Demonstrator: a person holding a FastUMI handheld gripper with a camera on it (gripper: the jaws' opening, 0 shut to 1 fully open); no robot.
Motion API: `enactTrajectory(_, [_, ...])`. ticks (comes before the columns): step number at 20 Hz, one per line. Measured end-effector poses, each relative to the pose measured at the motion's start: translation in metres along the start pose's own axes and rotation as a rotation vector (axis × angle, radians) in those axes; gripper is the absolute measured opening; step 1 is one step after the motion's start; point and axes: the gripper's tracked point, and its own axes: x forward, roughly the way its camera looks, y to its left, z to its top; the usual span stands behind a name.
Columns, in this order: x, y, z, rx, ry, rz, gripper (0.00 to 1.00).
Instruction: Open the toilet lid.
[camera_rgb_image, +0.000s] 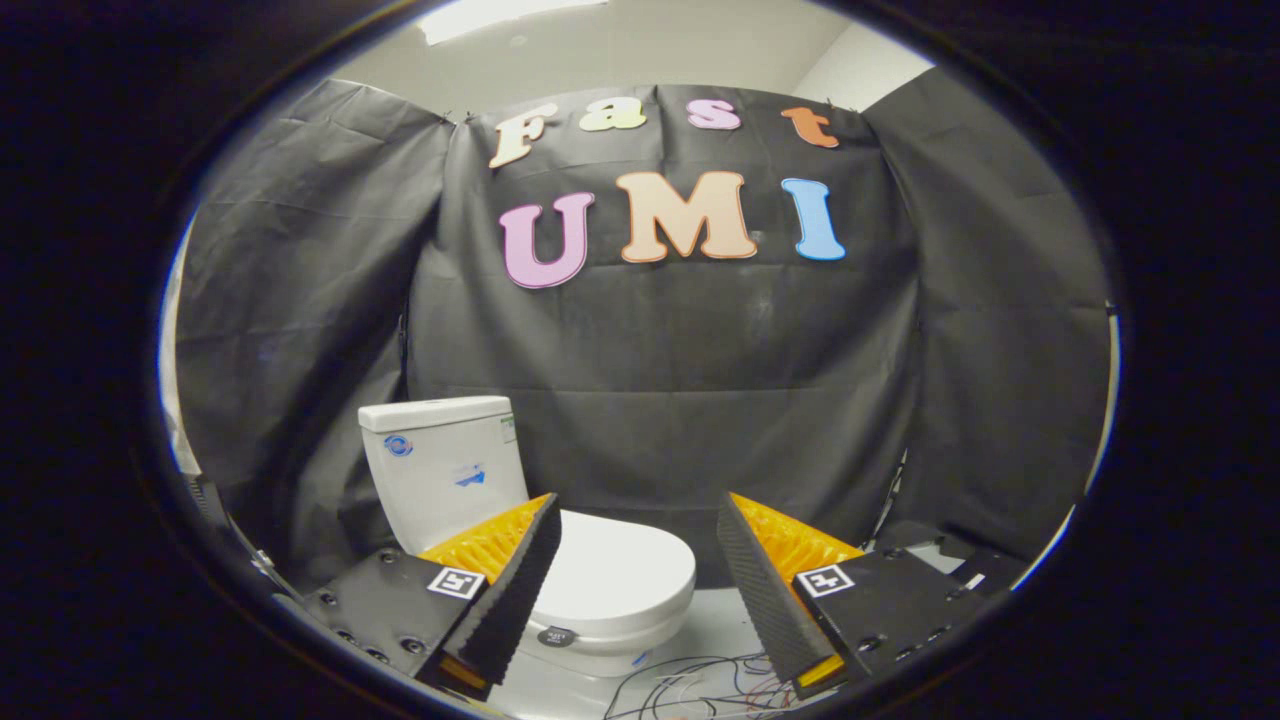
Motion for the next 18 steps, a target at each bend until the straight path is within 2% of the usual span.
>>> enactTrajectory(9, [0.003,0.000,0.000,0.000,-0.002,-0.005,0.97])
enactTrajectory(14, [0.056,0.000,-0.009,0.010,0.041,-0.008,0.97])
enactTrajectory(16, [0.074,0.009,-0.013,0.017,0.051,0.020,0.97])
enactTrajectory(18, [0.093,0.019,-0.005,0.100,-0.011,0.031,0.96])
